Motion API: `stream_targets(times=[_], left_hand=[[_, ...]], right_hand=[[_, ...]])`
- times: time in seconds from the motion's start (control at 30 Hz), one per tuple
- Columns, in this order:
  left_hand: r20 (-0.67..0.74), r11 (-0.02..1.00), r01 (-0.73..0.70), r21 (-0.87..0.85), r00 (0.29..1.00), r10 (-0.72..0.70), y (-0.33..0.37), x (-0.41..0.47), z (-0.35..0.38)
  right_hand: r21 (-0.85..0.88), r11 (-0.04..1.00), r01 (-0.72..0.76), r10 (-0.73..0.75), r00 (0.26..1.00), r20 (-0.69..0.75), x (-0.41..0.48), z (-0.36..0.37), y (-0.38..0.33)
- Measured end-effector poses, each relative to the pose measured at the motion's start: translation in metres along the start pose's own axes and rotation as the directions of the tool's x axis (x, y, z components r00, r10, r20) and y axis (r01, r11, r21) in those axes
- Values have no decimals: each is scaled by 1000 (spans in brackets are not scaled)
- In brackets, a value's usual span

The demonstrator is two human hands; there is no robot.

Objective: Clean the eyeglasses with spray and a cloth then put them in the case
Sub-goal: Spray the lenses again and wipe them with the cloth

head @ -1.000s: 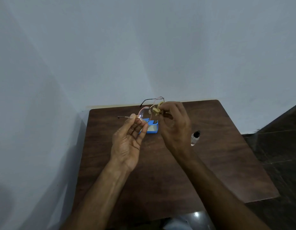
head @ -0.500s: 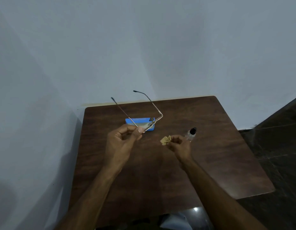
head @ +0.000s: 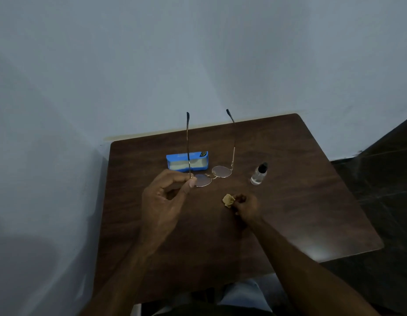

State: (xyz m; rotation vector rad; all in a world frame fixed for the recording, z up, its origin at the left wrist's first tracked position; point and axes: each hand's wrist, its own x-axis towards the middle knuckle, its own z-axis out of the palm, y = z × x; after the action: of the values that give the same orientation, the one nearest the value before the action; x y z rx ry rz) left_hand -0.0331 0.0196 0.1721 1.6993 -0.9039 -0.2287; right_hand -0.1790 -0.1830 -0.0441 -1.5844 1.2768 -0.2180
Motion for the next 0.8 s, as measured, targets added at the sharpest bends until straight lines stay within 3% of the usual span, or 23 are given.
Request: stream_targets(times=[0.13,0.23,0.27,0.33,0.4,0.47,0.67,0.8], left_hand=[[-16,999,-47,3,999,47,6,5,10],[-41,998,-56,19,998,57,9,7,14],[-50,998,-59,17,997,60,10,8,15],[-63,998,-67,12,996,67,11,10,16],[-68,997,-67,25,995,68,12,12,16],[-71,998,-57,35,996,59,14,15,16],[-131,998,-63,30,989,66,21,25,13],[-242,1000,-24,-11,970,21,24,27,20]], right_hand=[[-132,989,68,-69,998,-3,-1,-5,-7],[-170,967,191,-209,973,-99,-9,-16,-23],[-104,965,241,-254,957,-138,-15,-22,-32],[190,929,317,-288,943,-166,-31,-38,-61],[455,796,398,-383,914,-130,-51,-59,-98],[542,685,486,-512,851,-116,-66,-81,-131],[298,622,724,-737,670,-87,-76,-107,-173],[264,559,786,-798,597,-87,-77,-110,-183]])
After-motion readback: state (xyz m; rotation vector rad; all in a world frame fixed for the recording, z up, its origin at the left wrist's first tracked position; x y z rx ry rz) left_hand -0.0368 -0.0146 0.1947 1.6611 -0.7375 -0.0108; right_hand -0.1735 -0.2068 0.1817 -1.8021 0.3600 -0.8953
